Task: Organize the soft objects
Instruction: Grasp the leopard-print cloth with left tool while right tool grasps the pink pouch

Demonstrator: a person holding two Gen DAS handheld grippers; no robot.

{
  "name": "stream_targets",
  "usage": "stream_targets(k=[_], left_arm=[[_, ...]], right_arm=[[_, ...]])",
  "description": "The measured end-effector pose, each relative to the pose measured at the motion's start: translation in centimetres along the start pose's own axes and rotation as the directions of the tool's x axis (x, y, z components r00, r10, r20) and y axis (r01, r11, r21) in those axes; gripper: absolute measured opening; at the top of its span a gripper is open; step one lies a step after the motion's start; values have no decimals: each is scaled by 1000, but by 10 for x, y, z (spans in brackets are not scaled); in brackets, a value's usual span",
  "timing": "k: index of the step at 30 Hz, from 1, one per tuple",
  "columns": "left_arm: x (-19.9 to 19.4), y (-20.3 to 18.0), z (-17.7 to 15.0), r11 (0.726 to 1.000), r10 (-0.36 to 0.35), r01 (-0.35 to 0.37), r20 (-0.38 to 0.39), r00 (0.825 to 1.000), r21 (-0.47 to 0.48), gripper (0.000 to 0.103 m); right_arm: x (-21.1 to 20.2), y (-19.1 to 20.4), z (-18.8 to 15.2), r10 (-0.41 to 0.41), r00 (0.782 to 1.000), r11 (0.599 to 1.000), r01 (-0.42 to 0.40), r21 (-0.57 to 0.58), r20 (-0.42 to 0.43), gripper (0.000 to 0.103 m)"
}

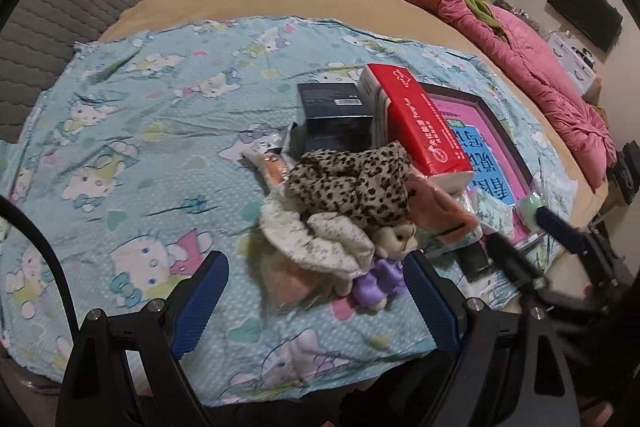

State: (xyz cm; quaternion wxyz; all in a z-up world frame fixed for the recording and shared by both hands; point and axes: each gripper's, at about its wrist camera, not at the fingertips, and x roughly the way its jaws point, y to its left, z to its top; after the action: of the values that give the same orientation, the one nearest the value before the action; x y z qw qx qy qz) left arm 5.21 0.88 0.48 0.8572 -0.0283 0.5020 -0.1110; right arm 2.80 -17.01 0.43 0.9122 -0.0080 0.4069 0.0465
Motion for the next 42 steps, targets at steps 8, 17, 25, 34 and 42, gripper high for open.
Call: stream_targets(k=[8, 17, 25, 34, 42], left_arm=[[30, -8, 26, 998, -57, 59, -58, 997, 30, 89], [52, -12, 42, 994, -53, 62, -95, 994, 95, 89], [68, -22, 48, 989, -49, 65, -122, 991, 130, 89], [86, -23, 53, 987, -69, 92, -165, 984, 132, 89], [91, -23, 56, 979, -149, 171, -180, 972, 110, 51]], right_arm=[[41, -2, 8, 24, 999, 999, -26, -43, -40, 82], [69, -2, 14, 45, 997, 995, -50, -85, -66, 81], [83, 4, 9, 84, 991, 989, -95, -110, -102, 58], [82, -1, 6, 226, 968, 972, -232, -44, -112, 21], [71, -7, 5, 270, 959, 963, -271, -1, -81, 18]])
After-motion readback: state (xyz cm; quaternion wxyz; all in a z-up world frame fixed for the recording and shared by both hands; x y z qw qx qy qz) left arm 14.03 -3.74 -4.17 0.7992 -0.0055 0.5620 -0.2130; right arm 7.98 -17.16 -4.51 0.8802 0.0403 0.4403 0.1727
